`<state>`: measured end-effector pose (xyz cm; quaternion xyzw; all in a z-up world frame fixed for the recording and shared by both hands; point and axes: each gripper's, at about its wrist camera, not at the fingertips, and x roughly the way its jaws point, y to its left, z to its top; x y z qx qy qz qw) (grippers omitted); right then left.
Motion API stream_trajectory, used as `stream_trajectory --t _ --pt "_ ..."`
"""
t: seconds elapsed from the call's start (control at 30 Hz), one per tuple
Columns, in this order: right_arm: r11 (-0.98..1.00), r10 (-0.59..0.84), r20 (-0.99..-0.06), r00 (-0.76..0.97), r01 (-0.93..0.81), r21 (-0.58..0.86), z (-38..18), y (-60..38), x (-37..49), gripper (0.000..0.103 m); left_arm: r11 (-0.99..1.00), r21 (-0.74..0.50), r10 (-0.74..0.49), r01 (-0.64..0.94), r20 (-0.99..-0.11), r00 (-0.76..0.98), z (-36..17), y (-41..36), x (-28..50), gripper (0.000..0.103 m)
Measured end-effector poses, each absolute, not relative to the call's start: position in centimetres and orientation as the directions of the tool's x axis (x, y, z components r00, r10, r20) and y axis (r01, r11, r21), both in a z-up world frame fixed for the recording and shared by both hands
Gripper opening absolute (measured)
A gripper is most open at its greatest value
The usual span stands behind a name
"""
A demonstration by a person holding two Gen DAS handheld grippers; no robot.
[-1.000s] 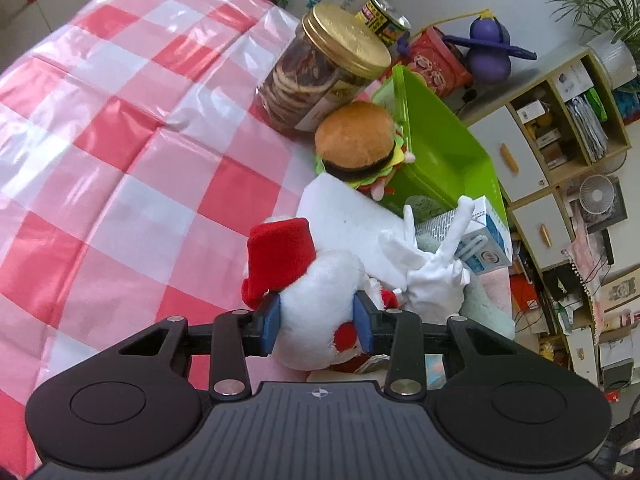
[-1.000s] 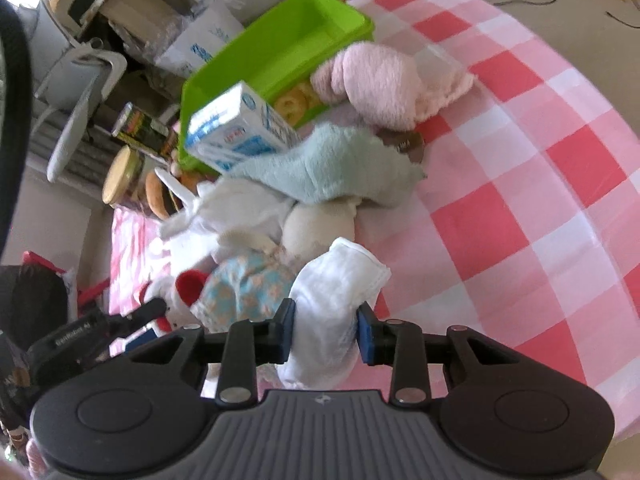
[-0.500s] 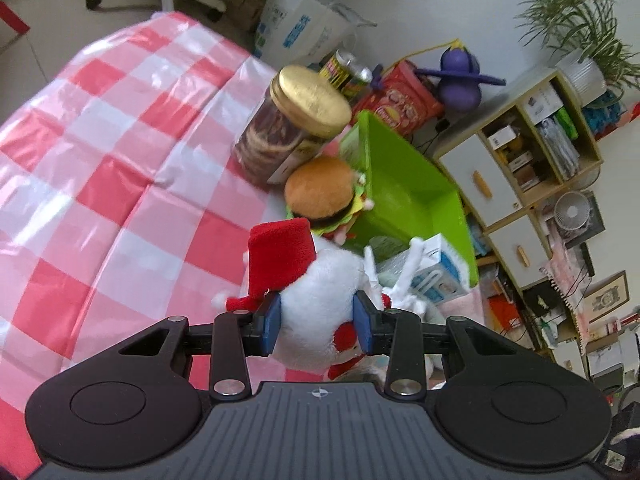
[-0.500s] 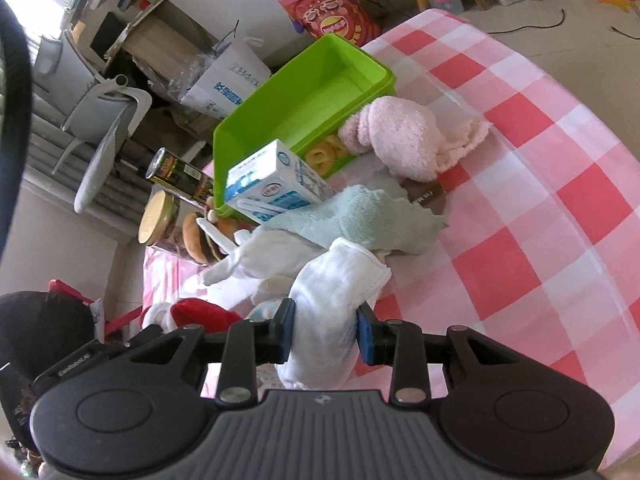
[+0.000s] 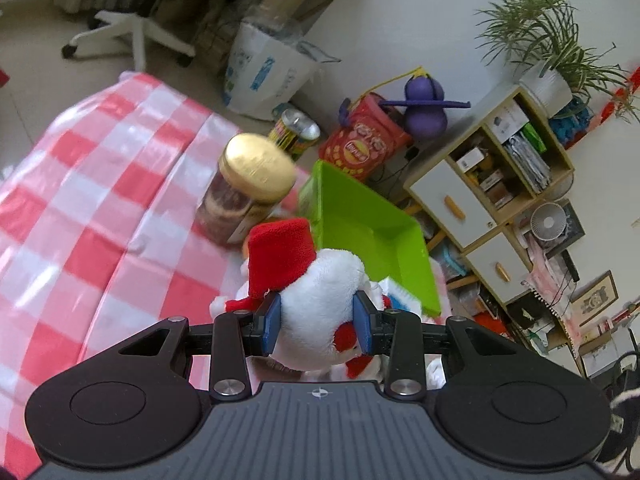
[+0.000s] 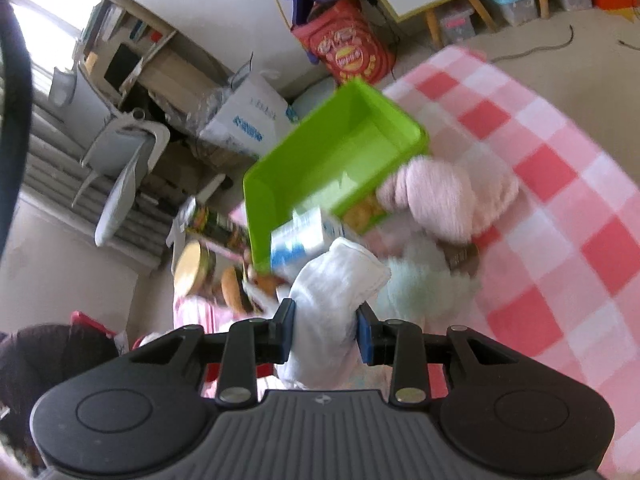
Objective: Organize soft objects
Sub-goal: 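Carry Santa plush and white cloth into the green tray and release both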
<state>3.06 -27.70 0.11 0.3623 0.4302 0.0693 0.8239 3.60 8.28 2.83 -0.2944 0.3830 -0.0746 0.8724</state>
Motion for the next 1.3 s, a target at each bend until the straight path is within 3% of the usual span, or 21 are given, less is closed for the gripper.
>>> stream_trajectory --t 0.27,0.6,0.83,1.0,1.2,1.3 --pt "0.696 0.409 -0.615 0.674 0.205 0.688 0.6 -29.3 8.7 0.007 0.833 -0.552 -0.359 -0.046 -0.601 0.714 4.4 6.4 8.4 0.037" --pt "0.717 0.377 -0.579 0.723 0.168 0.677 -3.4 -30.0 15.4 0.007 0.894 -0.440 -0.369 0.085 -0.616 0.696 2.3 0.2 16.0 0.037" --pt "0.713 0.370 -0.602 0.707 0.199 0.672 -7.4 -30.1 17.7 0.007 0.937 -0.321 -0.331 0.134 -0.704 0.629 -1.9 -3.4 20.2 0.037" --pt "0.728 0.362 -0.598 0.715 0.184 0.660 -8.0 -29.7 18.1 0.007 0.944 -0.304 -0.320 0.129 -0.744 0.586 -4.5 -4.4 21.1 0.038" --pt "0.824 0.291 -0.645 0.707 0.157 0.544 -7.3 -27.6 17.8 0.007 0.945 -0.305 -0.315 0.116 -0.760 0.568 -5.8 -4.4 21.2 0.038" --pt "0.853 0.257 -0.712 0.653 0.193 0.485 -6.5 -26.8 18.0 0.006 0.950 -0.289 -0.306 0.121 -0.772 0.557 -5.8 -4.6 21.6 0.039"
